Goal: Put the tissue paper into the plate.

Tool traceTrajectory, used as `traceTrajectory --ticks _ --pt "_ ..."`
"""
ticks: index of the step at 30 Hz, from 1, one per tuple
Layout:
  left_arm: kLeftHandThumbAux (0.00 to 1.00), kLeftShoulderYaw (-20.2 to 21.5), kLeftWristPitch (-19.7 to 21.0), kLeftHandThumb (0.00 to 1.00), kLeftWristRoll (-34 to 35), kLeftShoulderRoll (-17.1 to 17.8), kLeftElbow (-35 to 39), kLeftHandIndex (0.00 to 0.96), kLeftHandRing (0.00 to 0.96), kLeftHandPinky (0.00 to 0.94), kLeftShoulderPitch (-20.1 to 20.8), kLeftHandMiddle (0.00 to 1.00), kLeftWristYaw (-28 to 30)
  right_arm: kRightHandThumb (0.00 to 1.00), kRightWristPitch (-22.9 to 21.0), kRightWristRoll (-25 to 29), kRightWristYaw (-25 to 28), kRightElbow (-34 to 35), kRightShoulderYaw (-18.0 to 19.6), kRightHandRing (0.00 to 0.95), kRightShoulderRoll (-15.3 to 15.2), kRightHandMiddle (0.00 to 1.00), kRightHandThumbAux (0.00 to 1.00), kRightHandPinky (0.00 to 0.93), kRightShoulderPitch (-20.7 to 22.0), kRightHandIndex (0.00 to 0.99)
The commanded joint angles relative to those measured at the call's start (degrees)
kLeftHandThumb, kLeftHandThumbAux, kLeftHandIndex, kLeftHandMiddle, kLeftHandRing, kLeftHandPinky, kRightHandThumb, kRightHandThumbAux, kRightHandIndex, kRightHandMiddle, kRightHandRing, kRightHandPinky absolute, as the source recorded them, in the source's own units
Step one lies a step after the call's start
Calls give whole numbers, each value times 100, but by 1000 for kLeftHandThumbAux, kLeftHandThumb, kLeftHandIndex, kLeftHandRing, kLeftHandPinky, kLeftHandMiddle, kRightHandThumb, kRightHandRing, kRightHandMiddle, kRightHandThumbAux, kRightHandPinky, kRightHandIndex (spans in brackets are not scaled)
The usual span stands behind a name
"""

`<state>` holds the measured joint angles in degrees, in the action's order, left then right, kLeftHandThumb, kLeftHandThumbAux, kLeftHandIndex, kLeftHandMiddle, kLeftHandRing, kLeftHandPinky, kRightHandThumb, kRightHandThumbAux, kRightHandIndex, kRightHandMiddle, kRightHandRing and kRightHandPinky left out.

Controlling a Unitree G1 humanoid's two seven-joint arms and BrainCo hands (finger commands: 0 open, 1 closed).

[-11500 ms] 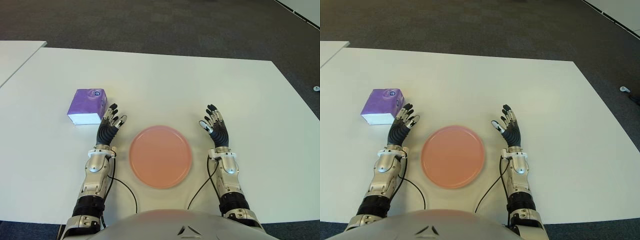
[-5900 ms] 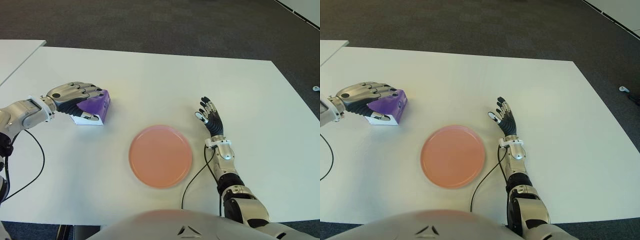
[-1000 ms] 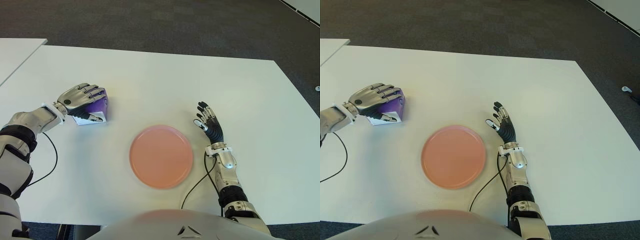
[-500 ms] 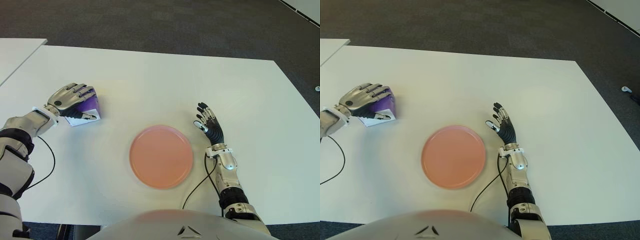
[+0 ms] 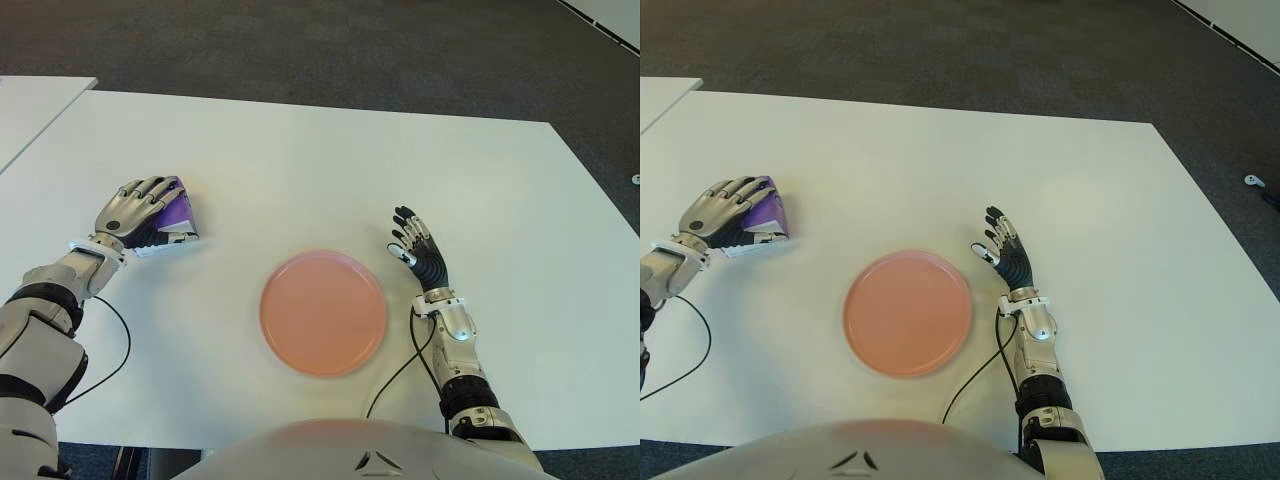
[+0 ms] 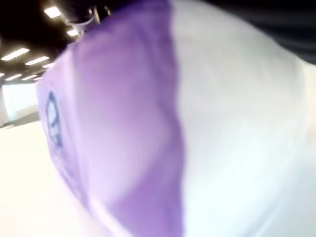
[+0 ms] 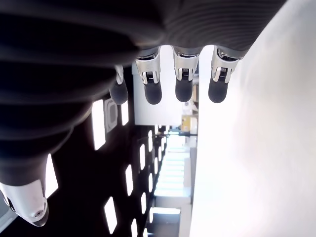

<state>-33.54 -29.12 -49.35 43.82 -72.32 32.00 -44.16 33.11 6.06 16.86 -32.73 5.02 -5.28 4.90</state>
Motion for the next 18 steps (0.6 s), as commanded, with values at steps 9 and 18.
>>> traceTrajectory --ticks 9,18 --pt "101 280 114 368 467 -547 -255 0 0 0 -412 0 57 0 -507 110 102 -404 47 0 -22 0 603 0 -822 0" --pt "117 406 258 362 623 -755 -370 0 0 0 -514 0 17 0 -510 195 256 -530 120 0 -193 0 592 0 -832 0"
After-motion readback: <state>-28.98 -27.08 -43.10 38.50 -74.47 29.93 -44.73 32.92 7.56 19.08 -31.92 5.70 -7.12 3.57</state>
